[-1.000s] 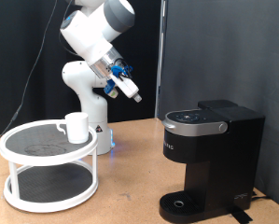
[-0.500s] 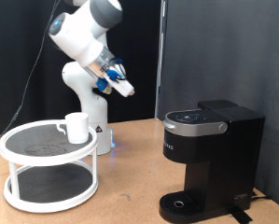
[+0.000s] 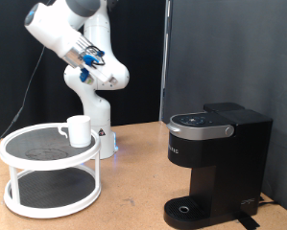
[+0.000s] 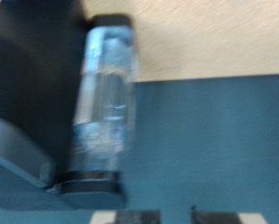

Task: Make a cup of coffee with the keurig machine

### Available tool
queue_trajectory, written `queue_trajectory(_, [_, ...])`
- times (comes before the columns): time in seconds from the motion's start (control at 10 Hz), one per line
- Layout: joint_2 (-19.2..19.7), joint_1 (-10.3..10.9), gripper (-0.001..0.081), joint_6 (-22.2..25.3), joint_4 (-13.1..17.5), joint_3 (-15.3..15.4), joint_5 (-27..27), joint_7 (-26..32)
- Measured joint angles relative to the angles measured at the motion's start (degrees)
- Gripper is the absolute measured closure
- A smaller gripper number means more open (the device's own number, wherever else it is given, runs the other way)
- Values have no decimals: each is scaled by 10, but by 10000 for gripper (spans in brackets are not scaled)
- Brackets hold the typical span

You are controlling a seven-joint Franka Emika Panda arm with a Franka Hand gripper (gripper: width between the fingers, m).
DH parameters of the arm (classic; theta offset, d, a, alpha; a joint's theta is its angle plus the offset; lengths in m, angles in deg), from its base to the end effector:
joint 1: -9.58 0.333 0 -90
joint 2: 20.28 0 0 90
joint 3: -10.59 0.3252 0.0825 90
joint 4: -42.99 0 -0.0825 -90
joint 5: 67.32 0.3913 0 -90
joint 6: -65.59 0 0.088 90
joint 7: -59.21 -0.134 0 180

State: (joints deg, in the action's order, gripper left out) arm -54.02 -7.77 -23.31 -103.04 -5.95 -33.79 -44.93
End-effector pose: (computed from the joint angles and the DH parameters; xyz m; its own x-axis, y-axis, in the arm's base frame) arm 0.3033 -0.1160 0.4445 -0.7553 -0.4062 -0.5143 -0.6537 0.5228 0.5471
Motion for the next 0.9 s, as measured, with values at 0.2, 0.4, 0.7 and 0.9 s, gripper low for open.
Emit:
queue_trajectory(0.2, [-2,-10,806,30,13,-10,-9,-11])
queue_trajectory(0.4, [-2,-11,806,28,11,-14,-9,4])
queue_trajectory(0.7, [-1,-27,806,54,16,-66,-26,55])
queue_trajectory(0.9, [6,-37,806,84,32,-107,-45,64])
